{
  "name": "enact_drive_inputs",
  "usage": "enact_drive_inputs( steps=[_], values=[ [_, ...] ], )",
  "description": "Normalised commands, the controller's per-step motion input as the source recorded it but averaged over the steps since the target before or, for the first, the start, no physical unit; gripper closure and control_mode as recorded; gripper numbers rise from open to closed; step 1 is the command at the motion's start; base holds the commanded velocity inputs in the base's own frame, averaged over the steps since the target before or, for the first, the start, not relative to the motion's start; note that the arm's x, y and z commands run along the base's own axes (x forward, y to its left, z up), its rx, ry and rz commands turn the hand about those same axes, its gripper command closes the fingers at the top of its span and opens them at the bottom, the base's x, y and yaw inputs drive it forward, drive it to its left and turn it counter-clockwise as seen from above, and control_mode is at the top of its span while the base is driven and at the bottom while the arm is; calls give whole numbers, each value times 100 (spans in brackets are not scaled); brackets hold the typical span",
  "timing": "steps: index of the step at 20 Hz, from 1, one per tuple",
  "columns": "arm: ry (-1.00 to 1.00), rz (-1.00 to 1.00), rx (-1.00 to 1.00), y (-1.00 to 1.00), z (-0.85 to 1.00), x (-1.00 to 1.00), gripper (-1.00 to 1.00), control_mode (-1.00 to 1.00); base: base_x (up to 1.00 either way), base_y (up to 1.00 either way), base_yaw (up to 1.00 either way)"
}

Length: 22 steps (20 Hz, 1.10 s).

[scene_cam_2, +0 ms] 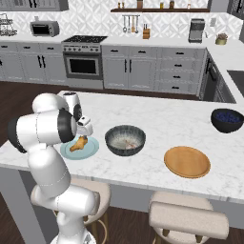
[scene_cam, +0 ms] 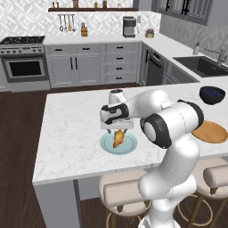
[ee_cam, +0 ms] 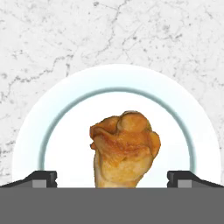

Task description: Pick the chicken drumstick and garlic from their plates and place them in the bowl. Then put the bowl in the fridge.

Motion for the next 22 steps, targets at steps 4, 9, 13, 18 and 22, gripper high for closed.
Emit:
enact_drive_inputs(
  steps=[4,9,13,18,22],
  values=[
    [0,-13,0,-14,-47,-3,-100,-100,0,0,0],
    [0,-10,0,-5,-49,-2,-100,-100,0,0,0],
    [0,0,0,0,-29,0,-100,-100,0,0,0],
    [-1,0,0,0,-6,0,100,-100,0,0,0],
    [-1,-4,0,0,0,-4,100,-100,0,0,0]
  ],
)
